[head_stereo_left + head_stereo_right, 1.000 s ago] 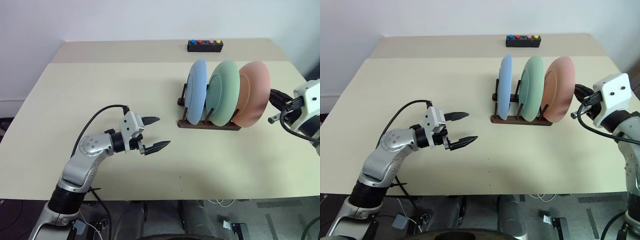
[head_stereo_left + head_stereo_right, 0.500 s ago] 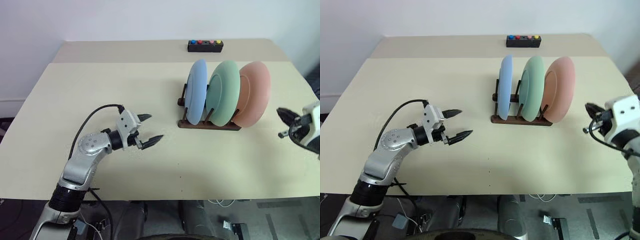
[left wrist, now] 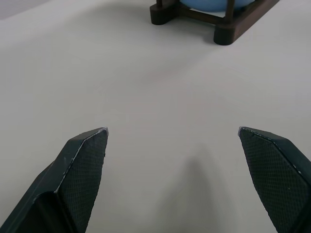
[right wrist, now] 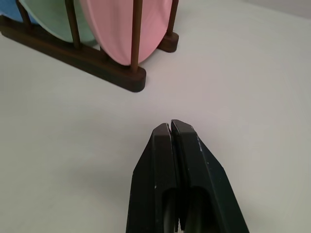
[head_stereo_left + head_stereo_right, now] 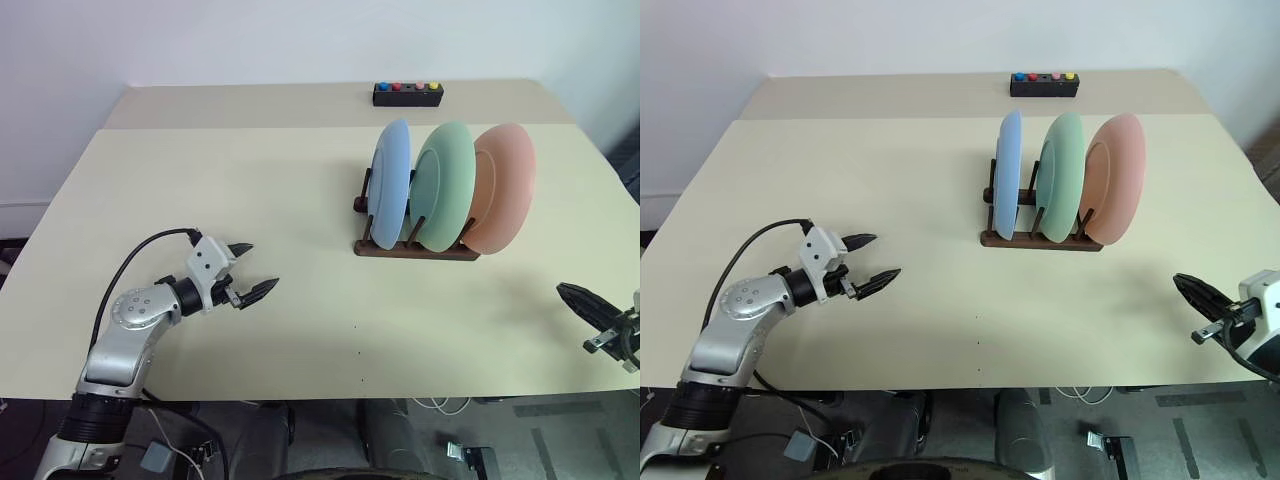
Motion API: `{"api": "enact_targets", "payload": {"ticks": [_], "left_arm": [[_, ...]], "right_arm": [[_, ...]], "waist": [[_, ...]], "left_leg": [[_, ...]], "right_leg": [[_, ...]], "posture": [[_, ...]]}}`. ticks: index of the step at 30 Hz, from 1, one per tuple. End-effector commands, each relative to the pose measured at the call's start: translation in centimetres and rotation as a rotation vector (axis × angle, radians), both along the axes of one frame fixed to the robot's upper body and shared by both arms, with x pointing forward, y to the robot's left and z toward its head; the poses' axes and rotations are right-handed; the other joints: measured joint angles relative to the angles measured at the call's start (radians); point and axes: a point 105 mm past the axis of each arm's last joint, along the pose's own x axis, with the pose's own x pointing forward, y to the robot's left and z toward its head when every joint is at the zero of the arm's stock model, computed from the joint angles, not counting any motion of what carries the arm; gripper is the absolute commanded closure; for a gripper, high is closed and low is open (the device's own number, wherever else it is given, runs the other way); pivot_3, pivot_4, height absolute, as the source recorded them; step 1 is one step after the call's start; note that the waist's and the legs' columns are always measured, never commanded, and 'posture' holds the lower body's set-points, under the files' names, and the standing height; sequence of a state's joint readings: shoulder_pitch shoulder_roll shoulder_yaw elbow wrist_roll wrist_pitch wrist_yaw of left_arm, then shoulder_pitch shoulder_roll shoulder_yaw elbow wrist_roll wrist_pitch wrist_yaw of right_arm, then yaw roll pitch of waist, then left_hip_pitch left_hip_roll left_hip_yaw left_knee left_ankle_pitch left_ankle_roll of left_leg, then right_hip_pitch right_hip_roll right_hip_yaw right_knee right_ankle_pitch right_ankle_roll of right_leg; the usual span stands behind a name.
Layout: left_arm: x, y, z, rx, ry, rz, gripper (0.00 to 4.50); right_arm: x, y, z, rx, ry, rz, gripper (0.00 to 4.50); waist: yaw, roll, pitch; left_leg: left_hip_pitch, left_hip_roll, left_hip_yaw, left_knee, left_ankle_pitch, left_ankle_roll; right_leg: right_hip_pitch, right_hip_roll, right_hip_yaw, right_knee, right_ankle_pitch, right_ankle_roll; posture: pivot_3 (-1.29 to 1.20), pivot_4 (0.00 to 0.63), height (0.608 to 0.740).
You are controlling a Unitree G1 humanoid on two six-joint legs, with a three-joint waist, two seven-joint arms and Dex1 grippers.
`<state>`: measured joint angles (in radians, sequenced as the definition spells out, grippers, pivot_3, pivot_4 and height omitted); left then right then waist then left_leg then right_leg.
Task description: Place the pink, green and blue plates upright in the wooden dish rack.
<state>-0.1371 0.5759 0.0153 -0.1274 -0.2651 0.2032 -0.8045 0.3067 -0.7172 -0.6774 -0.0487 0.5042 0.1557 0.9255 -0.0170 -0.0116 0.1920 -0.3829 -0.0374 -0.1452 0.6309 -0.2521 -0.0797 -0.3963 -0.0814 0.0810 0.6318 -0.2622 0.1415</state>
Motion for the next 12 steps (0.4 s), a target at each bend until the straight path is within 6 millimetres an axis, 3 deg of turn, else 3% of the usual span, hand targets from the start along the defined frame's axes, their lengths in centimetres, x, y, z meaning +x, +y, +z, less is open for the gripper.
{"api": "enact_targets", "payload": {"ticks": [1,12], "left_arm": [[0.09,0.46,0.69,0.006,-0.047,0.017,0.07],[0.09,0.28,0.22,-0.017,-0.039,0.036,0.07]], "right_arm": [[0.14,-0.43,1.31,0.001,-0.061,-0.001,4.49],[0.58,-0.37,1.32,0.018,-0.075,0.002,4.49]], "waist": [[0.0,0.0,0.0],[0.001,0.0,0.0]], "left_leg": [[0.0,0.0,0.0,0.0,0.0,0.0],[0.002,0.0,0.0,0.0,0.0,0.0]], "right_leg": [[0.0,0.0,0.0,0.0,0.0,0.0],[0.002,0.0,0.0,0.0,0.0,0.0]], "posture": [[0.0,0.15,0.74],[0.0,0.15,0.74]]}}
